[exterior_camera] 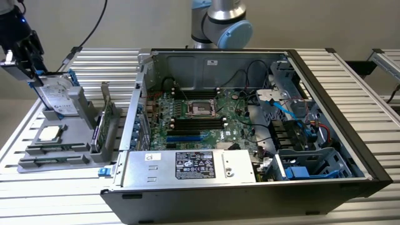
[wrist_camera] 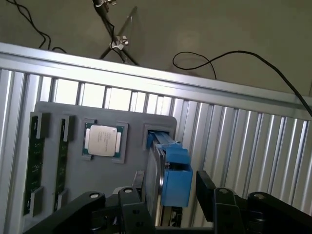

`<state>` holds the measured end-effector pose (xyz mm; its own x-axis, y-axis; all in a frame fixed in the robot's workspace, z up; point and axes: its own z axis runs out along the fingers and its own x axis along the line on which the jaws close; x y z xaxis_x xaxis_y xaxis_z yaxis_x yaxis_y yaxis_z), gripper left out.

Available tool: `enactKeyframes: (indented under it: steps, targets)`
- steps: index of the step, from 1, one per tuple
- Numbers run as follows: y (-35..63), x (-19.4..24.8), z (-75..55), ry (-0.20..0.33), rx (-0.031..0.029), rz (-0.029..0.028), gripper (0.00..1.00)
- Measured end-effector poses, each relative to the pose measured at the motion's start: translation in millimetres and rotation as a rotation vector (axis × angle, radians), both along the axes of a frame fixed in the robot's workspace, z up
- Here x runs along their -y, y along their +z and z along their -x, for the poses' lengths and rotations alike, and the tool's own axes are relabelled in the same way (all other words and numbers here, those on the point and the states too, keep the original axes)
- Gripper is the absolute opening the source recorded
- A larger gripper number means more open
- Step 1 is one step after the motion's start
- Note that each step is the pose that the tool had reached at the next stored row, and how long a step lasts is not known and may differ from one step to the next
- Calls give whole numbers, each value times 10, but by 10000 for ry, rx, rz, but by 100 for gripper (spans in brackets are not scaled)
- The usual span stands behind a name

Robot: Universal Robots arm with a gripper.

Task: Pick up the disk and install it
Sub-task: 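Pick up the disk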

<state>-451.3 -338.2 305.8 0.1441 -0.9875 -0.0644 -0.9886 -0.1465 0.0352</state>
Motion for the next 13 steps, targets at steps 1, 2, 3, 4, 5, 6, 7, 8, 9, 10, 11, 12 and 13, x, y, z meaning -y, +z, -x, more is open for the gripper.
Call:
enactKeyframes:
  steps: [1,2,3,4,5,6,7,8,9,10,11,12,13]
  targets:
    - [-6,-4,1,-49,-27,0,54]
    - [-12,-8,2,-97,-52,0,54]
    - [-19,-10,3,-138,-73,0,54]
    - [-27,-11,4,-177,-90,0,54]
    - [-34,-13,6,-210,-103,-1,54]
    - [-43,-15,8,-245,-121,0,54]
    - [-52,-15,9,-274,-133,0,54]
    - [-59,-15,11,-297,-146,0,54]
    - [-68,-16,12,-316,-155,0,54]
    - [-77,-16,12,-329,-160,1,54]
    - [-87,-16,13,-339,-164,0,54]
    - [-99,-17,13,-349,-166,0,54]
    - [-111,-16,13,-358,-167,0,54]
